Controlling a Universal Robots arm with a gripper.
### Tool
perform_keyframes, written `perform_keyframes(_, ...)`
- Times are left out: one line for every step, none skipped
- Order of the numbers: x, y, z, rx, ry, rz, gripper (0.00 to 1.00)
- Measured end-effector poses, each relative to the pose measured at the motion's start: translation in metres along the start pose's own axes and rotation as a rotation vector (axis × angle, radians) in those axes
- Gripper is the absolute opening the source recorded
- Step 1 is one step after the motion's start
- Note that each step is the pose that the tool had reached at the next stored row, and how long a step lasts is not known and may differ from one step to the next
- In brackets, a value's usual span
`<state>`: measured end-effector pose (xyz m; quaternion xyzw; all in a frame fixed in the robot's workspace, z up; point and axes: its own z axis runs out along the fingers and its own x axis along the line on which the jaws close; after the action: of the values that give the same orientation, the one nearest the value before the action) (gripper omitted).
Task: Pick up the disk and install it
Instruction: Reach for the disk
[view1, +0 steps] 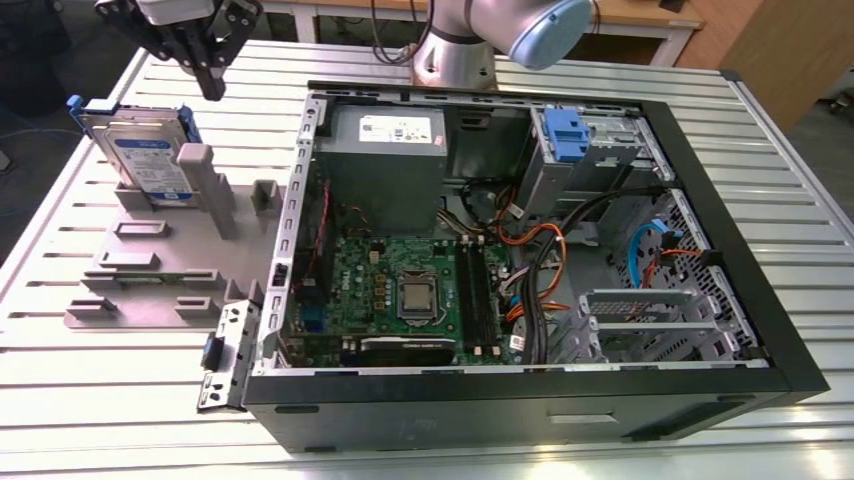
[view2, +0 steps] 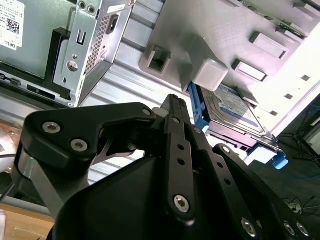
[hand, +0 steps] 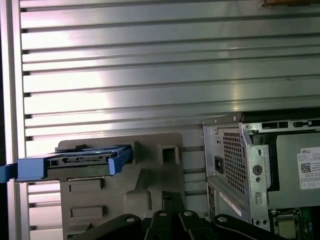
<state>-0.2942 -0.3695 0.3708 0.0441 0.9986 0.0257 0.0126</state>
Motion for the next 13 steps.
perform_keyframes(0.0004,0.0002,0.0000,0.0000,-0.0001,0.000,0.11)
perform_keyframes(0.0007,0.0003,0.0001,0.0000,0.0000,0.000,0.11)
perform_keyframes(0.0010,0.0005,0.0001,0.0000,0.0000,0.000,0.11)
perform_keyframes(0.0014,0.0007,0.0001,0.0000,-0.0001,0.000,0.11)
perform_keyframes(0.0018,0.0009,0.0002,0.0000,-0.0001,0.000,0.11)
perform_keyframes(0.0022,0.0011,0.0002,0.0000,-0.0001,0.000,0.11)
perform_keyframes(0.0026,0.0014,0.0002,0.0000,-0.0001,0.000,0.11)
perform_keyframes(0.0030,0.0016,0.0002,0.0000,0.0000,0.000,0.11)
perform_keyframes(0.0034,0.0018,0.0003,0.0000,0.0000,0.000,0.11)
perform_keyframes(0.0039,0.0020,0.0003,0.0000,0.0000,0.000,0.11)
perform_keyframes(0.0043,0.0023,0.0003,0.0000,-0.0001,0.000,0.11)
perform_keyframes(0.0048,0.0025,0.0004,0.0000,-0.0001,0.000,0.11)
perform_keyframes(0.0053,0.0027,0.0004,0.0000,-0.0001,0.000,0.11)
